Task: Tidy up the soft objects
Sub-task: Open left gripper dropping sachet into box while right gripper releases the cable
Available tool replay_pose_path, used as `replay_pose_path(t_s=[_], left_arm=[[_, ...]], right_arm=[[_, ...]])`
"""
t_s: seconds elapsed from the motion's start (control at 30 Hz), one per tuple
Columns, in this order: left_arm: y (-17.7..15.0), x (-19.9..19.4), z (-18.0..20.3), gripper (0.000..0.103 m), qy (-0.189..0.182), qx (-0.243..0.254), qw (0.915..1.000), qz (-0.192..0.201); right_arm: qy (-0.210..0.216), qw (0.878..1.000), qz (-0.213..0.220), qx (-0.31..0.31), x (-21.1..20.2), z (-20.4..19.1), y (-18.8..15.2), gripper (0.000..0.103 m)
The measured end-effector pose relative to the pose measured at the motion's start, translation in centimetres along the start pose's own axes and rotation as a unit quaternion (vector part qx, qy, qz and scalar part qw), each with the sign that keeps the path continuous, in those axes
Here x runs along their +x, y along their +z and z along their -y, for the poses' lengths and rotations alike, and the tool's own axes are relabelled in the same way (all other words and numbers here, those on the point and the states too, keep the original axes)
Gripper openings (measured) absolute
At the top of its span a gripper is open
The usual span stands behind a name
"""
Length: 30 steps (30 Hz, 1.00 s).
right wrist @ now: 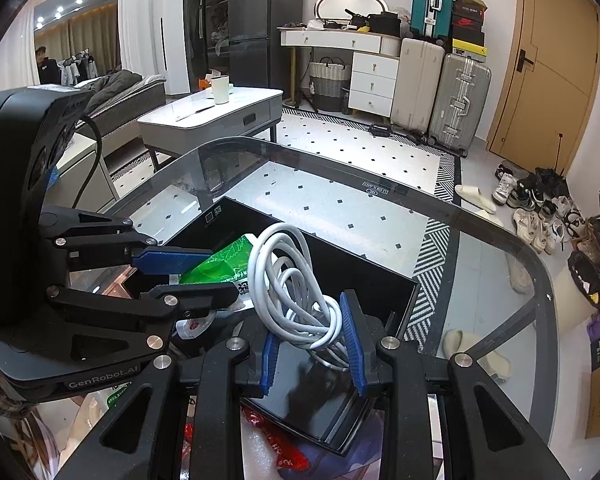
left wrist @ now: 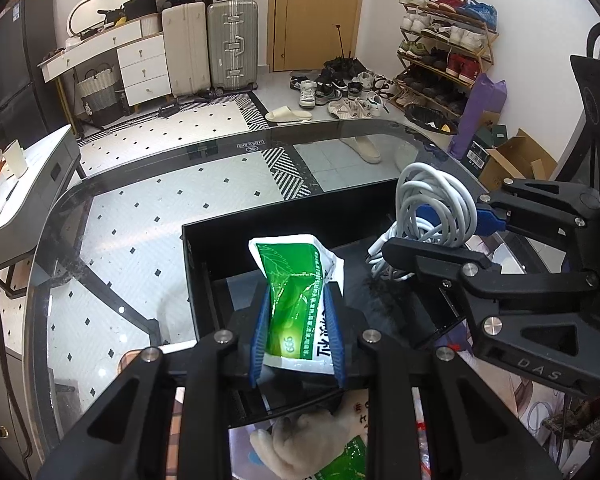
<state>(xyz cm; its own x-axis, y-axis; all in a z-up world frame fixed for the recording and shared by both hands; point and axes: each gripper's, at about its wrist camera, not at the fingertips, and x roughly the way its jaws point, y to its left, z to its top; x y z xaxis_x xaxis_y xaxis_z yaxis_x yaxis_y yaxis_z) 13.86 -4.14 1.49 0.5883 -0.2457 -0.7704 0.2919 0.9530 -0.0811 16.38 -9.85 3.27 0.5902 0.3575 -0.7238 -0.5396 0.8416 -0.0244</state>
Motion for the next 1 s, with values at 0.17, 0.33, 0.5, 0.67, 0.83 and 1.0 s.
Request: replay_pose_path(t_s=[0.17, 0.33, 0.5, 0.67, 0.83, 1.0], left_arm=[[-0.1, -0.1, -0.2, 0.026, 0.002, -0.005, 1.0, -0.008], [-0.2, -0.5, -0.2, 0.029, 0.005, -0.003, 1.0, -0.004], [-0.4, -0.9, -0.2, 0.051, 0.005, 0.002, 1.0, -0.003], [-0.7, -1.6, -0.2, 0.056, 0.009, 0.008, 0.9999, -0.001], [-1.1, -2.7, -0.2, 0.073, 0.01, 0.011, 0.9998, 0.012], [-1.5, -3.6, -0.3, 0.076, 0.016, 0.014, 0.9997, 0.015]], right_arm=[[0.005, 1.0, 0.005, 0.007, -0.2, 0.3, -0.3, 0.029], [0.008, 1.0, 0.008, 0.004, -0.6, 0.3, -0.5, 0.031], [0.01, 1.0, 0.015, 0.006, -1.3, 0.3, -0.8, 0.038], [0.007, 1.0, 0.024, 0.008, -2.3, 0.2, -1.2, 0.051], [0.0, 1.0, 0.031, 0.007, -3.4, -0.2, -1.9, 0.072], [0.004, 0.999, 0.03, 0.011, -4.4, -0.3, -2.7, 0.079]])
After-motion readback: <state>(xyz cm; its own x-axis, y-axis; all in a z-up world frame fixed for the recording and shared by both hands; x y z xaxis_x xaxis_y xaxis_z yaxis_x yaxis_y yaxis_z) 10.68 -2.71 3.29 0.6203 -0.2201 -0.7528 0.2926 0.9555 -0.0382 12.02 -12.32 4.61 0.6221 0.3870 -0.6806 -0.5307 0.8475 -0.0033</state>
